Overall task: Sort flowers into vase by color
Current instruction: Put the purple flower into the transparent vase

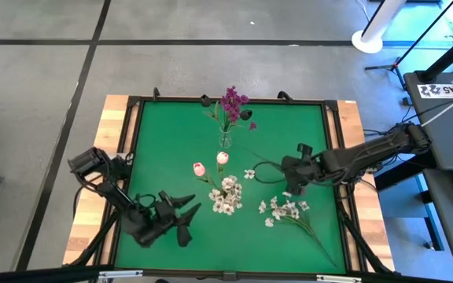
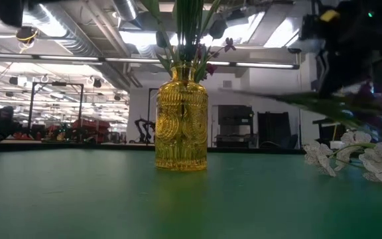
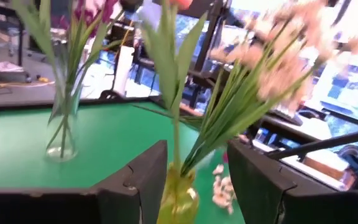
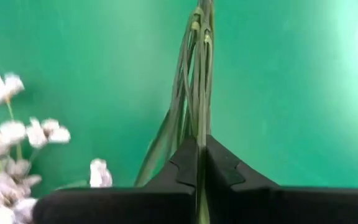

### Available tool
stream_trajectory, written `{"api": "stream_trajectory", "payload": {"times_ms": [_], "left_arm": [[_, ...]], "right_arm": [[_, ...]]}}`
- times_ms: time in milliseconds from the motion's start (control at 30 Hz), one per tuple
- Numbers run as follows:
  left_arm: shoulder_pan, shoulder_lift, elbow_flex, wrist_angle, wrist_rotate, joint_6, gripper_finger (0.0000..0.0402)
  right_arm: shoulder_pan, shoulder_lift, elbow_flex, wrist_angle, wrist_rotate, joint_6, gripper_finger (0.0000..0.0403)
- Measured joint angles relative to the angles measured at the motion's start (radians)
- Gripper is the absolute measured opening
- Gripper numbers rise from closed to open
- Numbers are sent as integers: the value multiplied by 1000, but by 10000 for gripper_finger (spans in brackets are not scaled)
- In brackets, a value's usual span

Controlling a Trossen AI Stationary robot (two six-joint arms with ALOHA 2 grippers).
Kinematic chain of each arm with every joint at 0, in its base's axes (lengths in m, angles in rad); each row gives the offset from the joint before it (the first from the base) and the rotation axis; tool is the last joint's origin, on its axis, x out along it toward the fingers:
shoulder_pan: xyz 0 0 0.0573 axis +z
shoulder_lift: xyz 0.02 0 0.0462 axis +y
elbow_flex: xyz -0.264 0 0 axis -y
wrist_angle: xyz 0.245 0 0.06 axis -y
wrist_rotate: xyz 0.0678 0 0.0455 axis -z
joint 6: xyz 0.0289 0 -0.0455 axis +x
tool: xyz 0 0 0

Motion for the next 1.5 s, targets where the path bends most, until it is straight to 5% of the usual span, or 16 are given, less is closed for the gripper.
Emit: {"api": "stream_trajectory", "payload": {"times_ms": [600, 1100, 1500], "left_arm": [[-20, -183, 190, -6, -26, 530, 165], [126, -243, 298, -92, 135, 698, 165], [268, -252, 299, -158, 556, 526, 165]], "right_arm": [[0, 0, 185, -100, 147, -81, 3], [1, 0, 252, -90, 183, -115, 2], [1, 0, 264, -73, 169, -141, 4]]}}
